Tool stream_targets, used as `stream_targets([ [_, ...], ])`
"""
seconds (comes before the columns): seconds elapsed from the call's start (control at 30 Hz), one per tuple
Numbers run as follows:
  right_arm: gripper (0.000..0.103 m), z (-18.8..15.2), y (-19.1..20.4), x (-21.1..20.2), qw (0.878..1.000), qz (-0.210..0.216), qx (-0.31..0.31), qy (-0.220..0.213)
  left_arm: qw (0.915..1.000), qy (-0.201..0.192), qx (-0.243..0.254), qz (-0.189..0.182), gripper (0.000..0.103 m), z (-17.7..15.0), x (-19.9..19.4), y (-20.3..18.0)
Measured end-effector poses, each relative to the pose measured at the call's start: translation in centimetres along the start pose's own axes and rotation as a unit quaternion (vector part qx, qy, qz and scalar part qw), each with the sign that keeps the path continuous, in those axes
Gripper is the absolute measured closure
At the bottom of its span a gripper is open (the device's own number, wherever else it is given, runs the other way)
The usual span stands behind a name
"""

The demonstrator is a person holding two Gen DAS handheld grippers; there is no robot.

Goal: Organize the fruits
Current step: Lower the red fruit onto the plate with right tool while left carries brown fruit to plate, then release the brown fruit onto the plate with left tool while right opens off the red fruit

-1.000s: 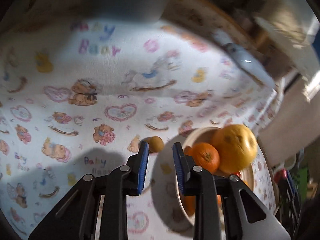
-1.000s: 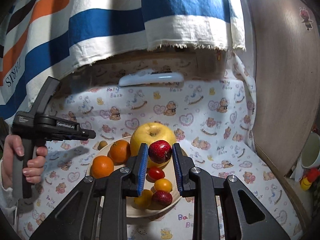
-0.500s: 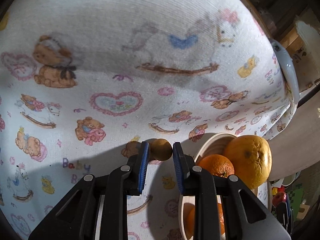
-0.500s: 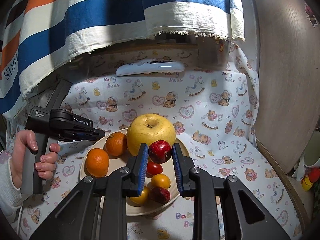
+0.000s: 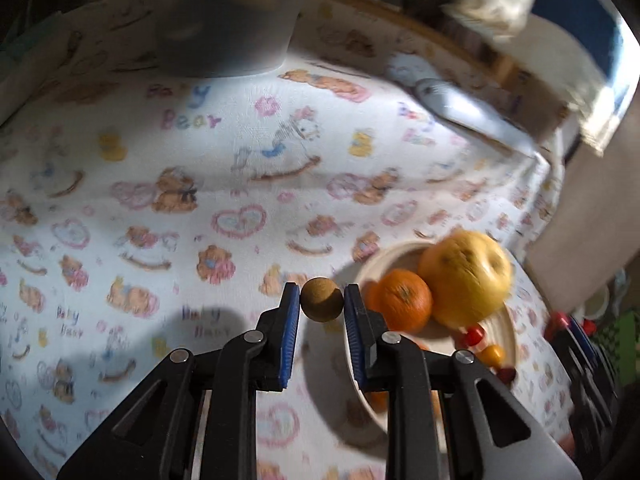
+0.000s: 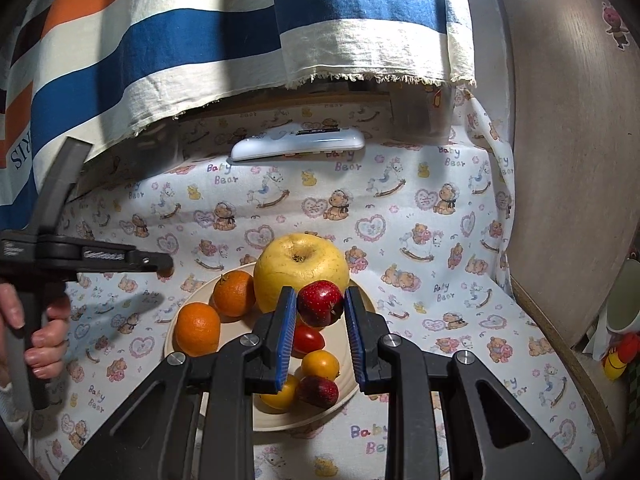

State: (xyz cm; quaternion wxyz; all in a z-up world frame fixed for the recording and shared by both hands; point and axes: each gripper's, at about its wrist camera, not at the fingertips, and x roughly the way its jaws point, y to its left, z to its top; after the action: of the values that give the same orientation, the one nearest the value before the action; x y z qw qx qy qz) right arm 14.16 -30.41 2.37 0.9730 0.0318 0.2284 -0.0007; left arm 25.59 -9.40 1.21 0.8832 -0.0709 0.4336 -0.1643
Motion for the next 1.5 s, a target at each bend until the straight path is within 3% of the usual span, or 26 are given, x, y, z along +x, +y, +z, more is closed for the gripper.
stream_targets([
  [0.4,0.077,-0.1,0.8,-0.3,1.0,0.022,-0.006,0.005,0.9961,-0.042,0.076,-0.008,0.081,-4.7,-4.3,-3.6],
  [0.6,0.077,0.0,0.6,-0.3,0.999,0.046,0.008,0.024,0.9936,-0.04,0.094,-0.047,0.081,-6.6,-4.0,-4.6],
  [0.8,0.077,0.1,0.4,-0.2,0.996,0.073,0.02,0.052,0.9914,-0.024,0.118,-0.052,0.081,-7.9,-3.1,-5.8],
  [1.5,0.077,-0.3,1.6,-0.2,0.994,0.082,-0.006,0.067,0.9909,-0.011,0.12,-0.059,0.081,-8.7,-1.7,-5.9],
])
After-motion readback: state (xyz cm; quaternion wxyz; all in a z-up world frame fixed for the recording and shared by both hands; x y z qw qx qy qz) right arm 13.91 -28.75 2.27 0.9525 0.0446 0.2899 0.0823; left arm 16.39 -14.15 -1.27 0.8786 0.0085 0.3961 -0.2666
